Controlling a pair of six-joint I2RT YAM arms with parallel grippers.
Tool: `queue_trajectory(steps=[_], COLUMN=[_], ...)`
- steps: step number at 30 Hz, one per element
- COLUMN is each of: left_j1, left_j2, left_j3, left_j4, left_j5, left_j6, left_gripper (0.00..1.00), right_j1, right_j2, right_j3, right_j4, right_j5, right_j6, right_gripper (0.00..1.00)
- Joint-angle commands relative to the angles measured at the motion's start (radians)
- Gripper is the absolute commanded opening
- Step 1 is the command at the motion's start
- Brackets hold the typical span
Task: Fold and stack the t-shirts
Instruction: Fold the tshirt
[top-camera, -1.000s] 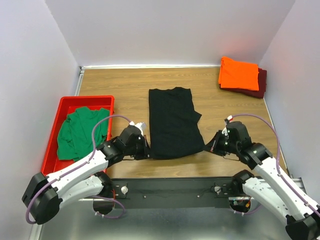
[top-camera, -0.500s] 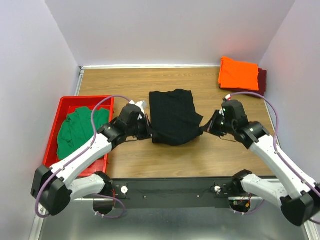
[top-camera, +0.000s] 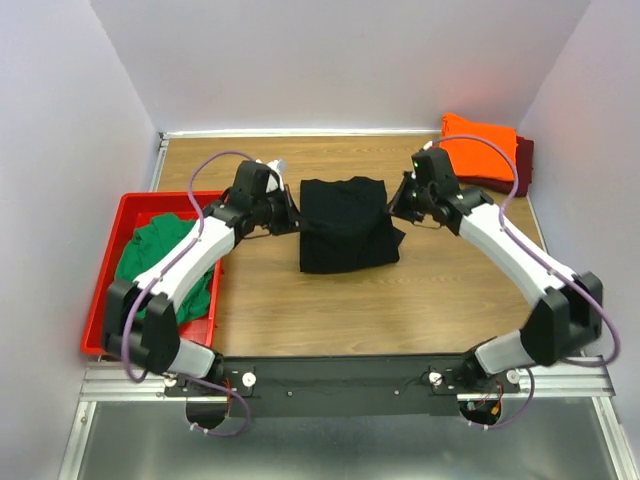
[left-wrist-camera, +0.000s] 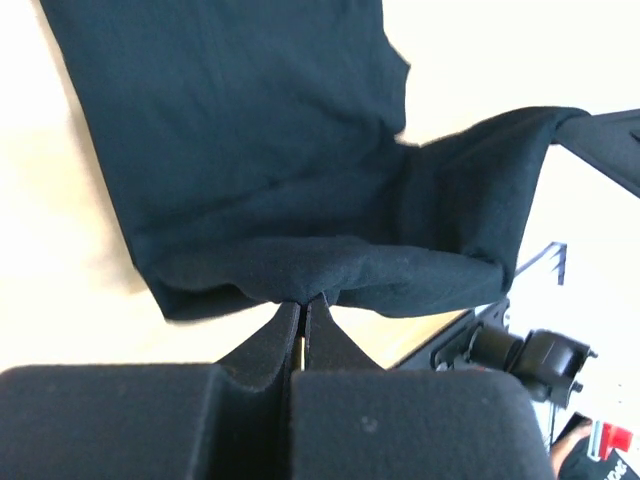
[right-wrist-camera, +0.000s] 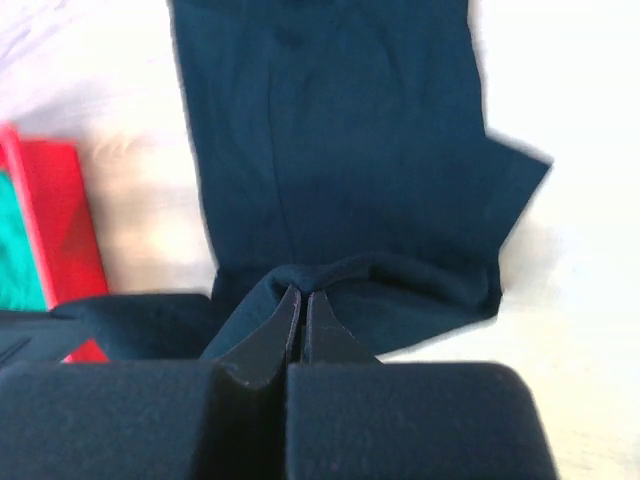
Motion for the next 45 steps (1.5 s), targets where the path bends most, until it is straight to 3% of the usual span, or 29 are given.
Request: queue_trajectory(steps=[1, 6, 11, 13, 14, 15, 16, 18, 20, 22, 31, 37, 45], left_j1=[0.050, 0.116, 0.145, 0.171, 0.183, 0.195, 0.215, 0.229, 0.245, 0.255, 0.228, 0.121, 0.004], left_j2=[0.149, 0.386, 0.720, 0.846, 0.874, 0.915, 0.930, 0.940, 0.920, 0.886, 0.721, 0.684, 0.788], left_j3=[0.114, 0.327, 0.662, 0.780, 0.804, 0.824, 0.858, 0.881, 0.865, 0.831, 0.676, 0.558, 0.532], left_j4=[0.082, 0.138, 0.104, 0.093, 0.105, 0.137, 0.154, 0.168, 0.187, 0.211, 0.197, 0.190, 0.139], left_j5=[0.069, 0.093, 0.064, 0.034, 0.033, 0.044, 0.061, 0.058, 0.041, 0.038, -0.079, -0.204, -0.281], left_j6=[0.038, 0.021, 0.050, 0.061, 0.059, 0.059, 0.062, 0.068, 0.070, 0.068, 0.064, 0.022, -0.025], left_gripper=[0.00, 0.00, 0.00, 0.00, 0.01, 0.10, 0.21, 0.25, 0.36, 0.41, 0.41, 0.15, 0.03], right_j1=[-0.041, -0.126, -0.204, -0.225, -0.232, -0.238, -0.252, -0.259, -0.258, -0.259, -0.174, -0.105, -0.089], right_j2=[0.187, 0.436, 0.767, 0.850, 0.884, 0.945, 0.964, 0.978, 0.964, 0.915, 0.674, 0.699, 0.720], right_j3=[0.136, 0.330, 0.605, 0.688, 0.727, 0.812, 0.842, 0.888, 0.888, 0.837, 0.454, 0.391, 0.324], right_j4=[0.088, 0.131, 0.144, 0.152, 0.161, 0.160, 0.160, 0.163, 0.163, 0.163, 0.270, 0.295, 0.298], right_j5=[-0.006, -0.073, -0.145, -0.165, -0.179, -0.201, -0.211, -0.224, -0.204, -0.181, -0.037, 0.003, 0.041], right_j6=[-0.037, -0.049, -0.072, -0.101, -0.115, -0.132, -0.135, -0.154, -0.174, -0.175, -0.178, -0.174, -0.151], right_gripper=[0.01, 0.00, 0.01, 0.12, 0.30, 0.41, 0.59, 0.67, 0.73, 0.73, 0.68, 0.60, 0.55])
